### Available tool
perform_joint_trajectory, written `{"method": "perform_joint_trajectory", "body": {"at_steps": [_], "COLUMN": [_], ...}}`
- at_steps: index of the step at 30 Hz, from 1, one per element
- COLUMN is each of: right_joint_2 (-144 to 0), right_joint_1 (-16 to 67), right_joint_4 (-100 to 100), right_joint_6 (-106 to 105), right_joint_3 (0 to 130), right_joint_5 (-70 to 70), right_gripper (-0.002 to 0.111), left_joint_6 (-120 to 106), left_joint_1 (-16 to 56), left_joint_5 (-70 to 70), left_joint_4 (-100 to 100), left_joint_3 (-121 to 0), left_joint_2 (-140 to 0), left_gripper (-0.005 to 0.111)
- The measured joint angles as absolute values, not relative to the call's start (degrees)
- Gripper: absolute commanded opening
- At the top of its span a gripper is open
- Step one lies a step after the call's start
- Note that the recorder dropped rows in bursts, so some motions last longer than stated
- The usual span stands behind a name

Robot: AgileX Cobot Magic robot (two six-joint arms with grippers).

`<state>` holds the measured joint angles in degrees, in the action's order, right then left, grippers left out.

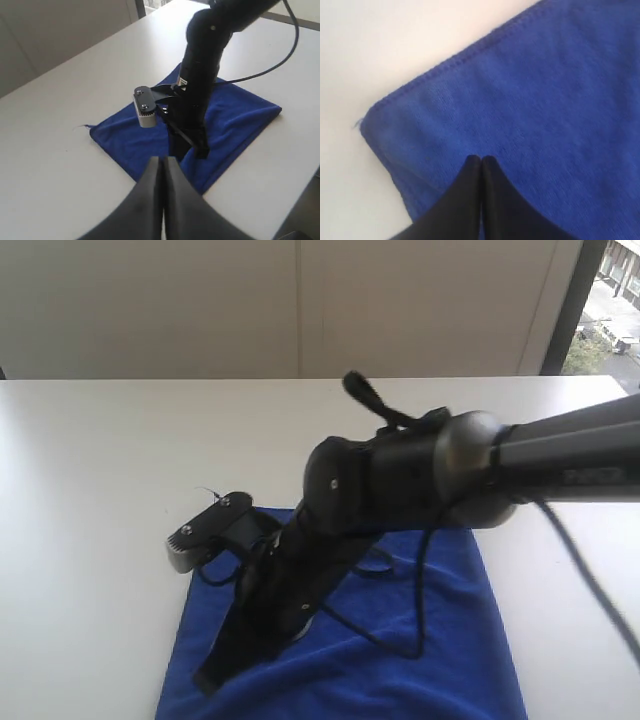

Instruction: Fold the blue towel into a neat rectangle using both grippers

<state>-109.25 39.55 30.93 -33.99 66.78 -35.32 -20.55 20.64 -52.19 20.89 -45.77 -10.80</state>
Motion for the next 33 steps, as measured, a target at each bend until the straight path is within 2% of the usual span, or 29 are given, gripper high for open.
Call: {"method": "perform_joint_trajectory", "body": {"at_steps": [10, 16, 24, 33], "right_joint_2": [-119.95, -124.38, -129.02, -127.97], "right_joint_1": [40.96, 40.39, 26.37, 25.12], "right_joint_4": [30.28, 21.75, 10.35, 8.92], "right_joint_6": [-32.34, -21.57, -2.33, -6.94], "right_joint_3": [77.55, 85.11, 92.54, 92.55], "right_joint_5": [-36.25, -36.22, -32.32, -34.39], "right_gripper": [0.0, 0.0, 0.0, 0.0], "left_joint_6": [-19.36, -19.36, -20.51, -20.61], "left_joint_1": [20.64, 20.64, 20.64, 20.64], "left_joint_5": [-50.63, -48.71, -46.15, -44.56], "left_joint_4": [20.69, 20.69, 20.69, 20.69], "left_joint_3": [-33.06, -29.05, -27.5, -27.01], "left_joint_2": [-3.05, -3.05, -3.05, -3.05], "left_gripper": [0.0, 0.0, 0.0, 0.0]}}
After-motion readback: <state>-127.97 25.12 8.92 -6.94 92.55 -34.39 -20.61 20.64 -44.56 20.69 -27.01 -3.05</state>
